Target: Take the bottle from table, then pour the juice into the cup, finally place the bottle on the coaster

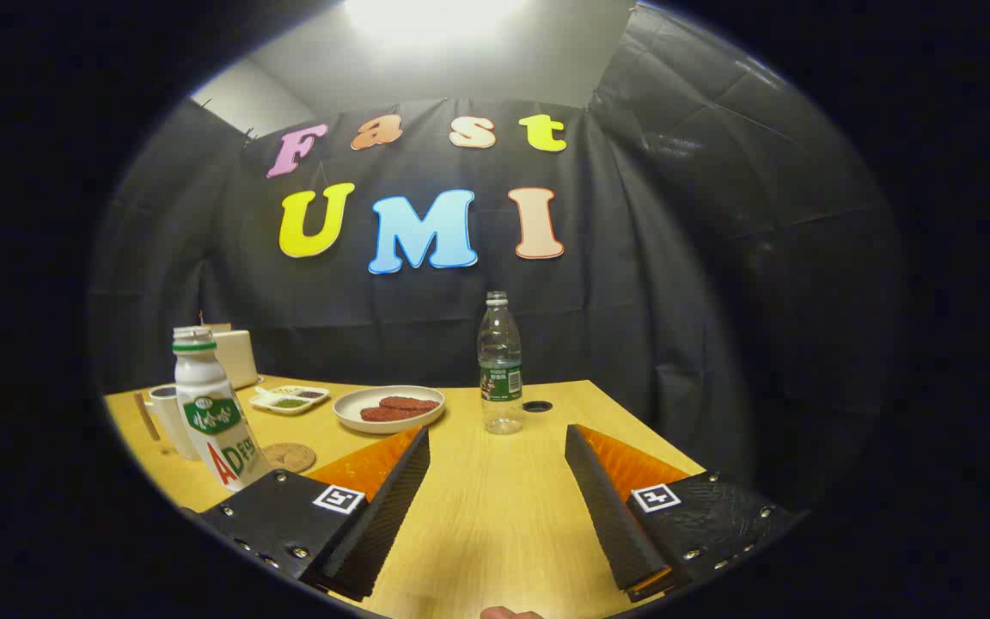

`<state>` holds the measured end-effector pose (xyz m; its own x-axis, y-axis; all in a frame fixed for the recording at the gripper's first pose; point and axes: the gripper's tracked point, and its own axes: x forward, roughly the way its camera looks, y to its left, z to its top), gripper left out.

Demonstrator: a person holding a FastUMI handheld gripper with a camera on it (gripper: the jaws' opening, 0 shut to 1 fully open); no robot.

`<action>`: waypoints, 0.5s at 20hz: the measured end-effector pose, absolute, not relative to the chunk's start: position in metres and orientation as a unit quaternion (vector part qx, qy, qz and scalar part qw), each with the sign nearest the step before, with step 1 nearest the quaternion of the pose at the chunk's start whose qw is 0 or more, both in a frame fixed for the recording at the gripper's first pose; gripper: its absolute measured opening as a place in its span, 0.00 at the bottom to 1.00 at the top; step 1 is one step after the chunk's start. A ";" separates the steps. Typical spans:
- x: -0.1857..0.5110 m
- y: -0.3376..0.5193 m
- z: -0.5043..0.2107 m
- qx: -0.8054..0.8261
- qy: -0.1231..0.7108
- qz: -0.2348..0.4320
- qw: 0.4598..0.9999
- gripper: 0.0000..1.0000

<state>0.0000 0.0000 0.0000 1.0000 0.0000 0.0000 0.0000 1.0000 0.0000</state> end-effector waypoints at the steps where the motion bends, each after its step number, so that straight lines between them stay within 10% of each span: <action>1: -0.002 0.004 0.005 -0.002 -0.001 0.000 1.000 0.97; 10: -0.051 0.063 0.052 -0.015 -0.014 0.008 1.000 0.98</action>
